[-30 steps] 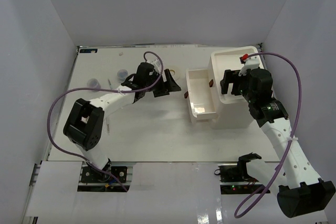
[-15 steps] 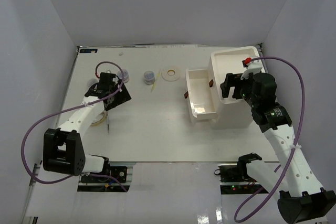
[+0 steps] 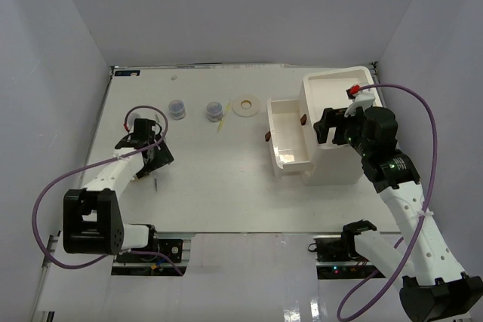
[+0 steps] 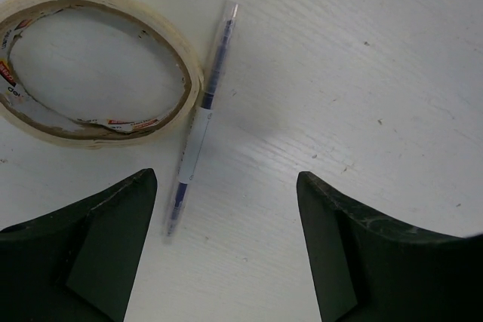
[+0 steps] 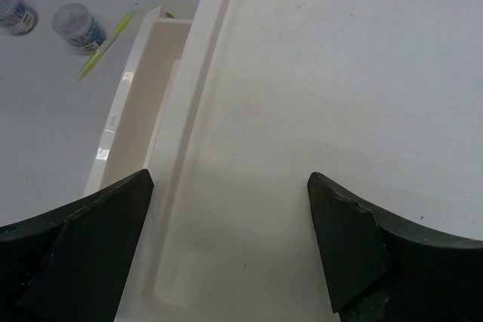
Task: Sort the stationery into containers
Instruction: Pick up the pen from the corner of the board, then place the pen in the drawer, then pick up the pen from the center of the board.
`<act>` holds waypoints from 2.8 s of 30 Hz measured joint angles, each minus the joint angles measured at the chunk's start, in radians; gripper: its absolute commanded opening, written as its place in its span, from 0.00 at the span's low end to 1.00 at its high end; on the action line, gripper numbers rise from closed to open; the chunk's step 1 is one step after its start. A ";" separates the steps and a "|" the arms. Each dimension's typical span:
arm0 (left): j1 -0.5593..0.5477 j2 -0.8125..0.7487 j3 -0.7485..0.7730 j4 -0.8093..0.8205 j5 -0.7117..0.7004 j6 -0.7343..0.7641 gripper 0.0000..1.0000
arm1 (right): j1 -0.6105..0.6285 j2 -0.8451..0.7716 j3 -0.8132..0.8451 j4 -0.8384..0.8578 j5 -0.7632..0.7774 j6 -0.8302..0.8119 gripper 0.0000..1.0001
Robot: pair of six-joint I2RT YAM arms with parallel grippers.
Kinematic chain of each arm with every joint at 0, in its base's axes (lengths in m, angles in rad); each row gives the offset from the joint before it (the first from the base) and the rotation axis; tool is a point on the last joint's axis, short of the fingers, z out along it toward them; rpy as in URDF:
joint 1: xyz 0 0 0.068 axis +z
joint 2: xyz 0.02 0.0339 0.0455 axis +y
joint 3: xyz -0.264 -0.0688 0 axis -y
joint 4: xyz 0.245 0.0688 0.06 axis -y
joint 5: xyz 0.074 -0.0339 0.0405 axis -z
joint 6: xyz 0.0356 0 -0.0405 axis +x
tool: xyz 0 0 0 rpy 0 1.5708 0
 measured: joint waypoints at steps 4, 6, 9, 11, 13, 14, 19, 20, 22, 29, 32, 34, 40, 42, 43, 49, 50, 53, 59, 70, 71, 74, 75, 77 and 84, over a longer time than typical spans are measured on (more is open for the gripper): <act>0.009 0.024 -0.016 0.012 0.004 0.000 0.83 | 0.003 -0.003 -0.001 0.000 0.000 0.000 0.90; 0.010 0.037 -0.024 0.013 0.007 -0.001 0.83 | 0.003 -0.003 -0.001 0.000 0.000 0.000 0.90; 0.010 0.058 -0.032 0.018 0.012 -0.005 0.82 | 0.003 -0.003 -0.001 0.000 0.000 0.001 0.90; 0.010 0.071 -0.035 0.023 0.015 -0.008 0.82 | 0.003 -0.004 -0.001 0.000 0.000 0.003 0.90; 0.010 0.085 -0.036 0.029 0.018 -0.008 0.81 | 0.003 -0.004 -0.001 0.000 0.000 0.003 0.90; 0.010 0.093 -0.036 0.034 0.021 -0.008 0.80 | 0.003 -0.004 -0.001 0.000 0.000 0.003 0.90; 0.010 0.118 -0.027 0.039 0.023 -0.002 0.72 | 0.003 -0.008 -0.001 0.000 0.000 0.003 0.90; 0.010 0.122 -0.024 0.038 0.023 0.001 0.69 | 0.003 -0.009 -0.001 0.000 0.000 0.003 0.90; 0.011 0.128 -0.019 0.039 0.026 0.008 0.64 | 0.003 -0.010 -0.001 0.000 0.000 0.003 0.90; 0.010 0.129 -0.020 0.069 0.096 0.016 0.33 | 0.003 -0.010 -0.002 0.000 0.000 0.003 0.90; -0.010 0.129 -0.023 0.082 0.128 0.010 0.26 | 0.003 -0.010 -0.002 0.000 -0.002 0.003 0.90; -0.031 0.129 -0.025 0.091 0.158 -0.002 0.18 | 0.003 -0.010 -0.002 0.000 -0.005 0.003 0.90; -0.147 0.123 -0.024 0.090 0.234 -0.059 0.08 | 0.003 -0.010 -0.002 0.000 -0.008 0.004 0.90; -0.201 0.116 -0.008 0.080 0.266 -0.089 0.07 | 0.003 -0.010 -0.002 0.000 -0.008 0.004 0.90; -0.227 0.112 0.008 0.079 0.282 -0.106 0.07 | 0.003 -0.010 -0.001 0.000 -0.008 0.004 0.90; -0.374 0.102 0.219 0.136 0.372 -0.229 0.07 | 0.003 -0.011 -0.002 0.000 -0.008 0.006 0.90; -0.401 0.103 0.251 0.161 0.383 -0.250 0.07 | 0.003 -0.011 -0.001 0.000 -0.008 0.007 0.90; -0.484 0.129 0.359 0.226 0.409 -0.307 0.07 | 0.003 -0.013 -0.002 0.000 -0.008 0.007 0.90; -0.614 0.330 0.584 0.345 0.441 -0.393 0.12 | 0.003 -0.021 -0.002 0.000 -0.008 0.008 0.90; -0.696 0.553 0.741 0.365 0.435 -0.449 0.62 | 0.003 -0.045 -0.016 -0.002 0.000 0.007 0.90; -0.696 0.550 0.743 0.361 0.423 -0.444 0.65 | 0.003 -0.045 -0.016 -0.002 0.001 0.007 0.90; -0.692 0.534 0.748 0.340 0.386 -0.417 0.80 | 0.003 -0.045 -0.016 -0.001 0.002 0.007 0.90; -0.692 0.521 0.752 0.328 0.367 -0.399 0.82 | 0.003 -0.045 -0.016 -0.001 0.002 0.007 0.90; -0.683 0.481 0.749 0.279 0.317 -0.365 0.88 | 0.003 -0.045 -0.016 -0.001 0.002 0.007 0.90; -0.508 0.288 0.655 0.109 0.082 -0.211 0.93 | 0.003 -0.050 -0.016 -0.001 0.003 0.007 0.90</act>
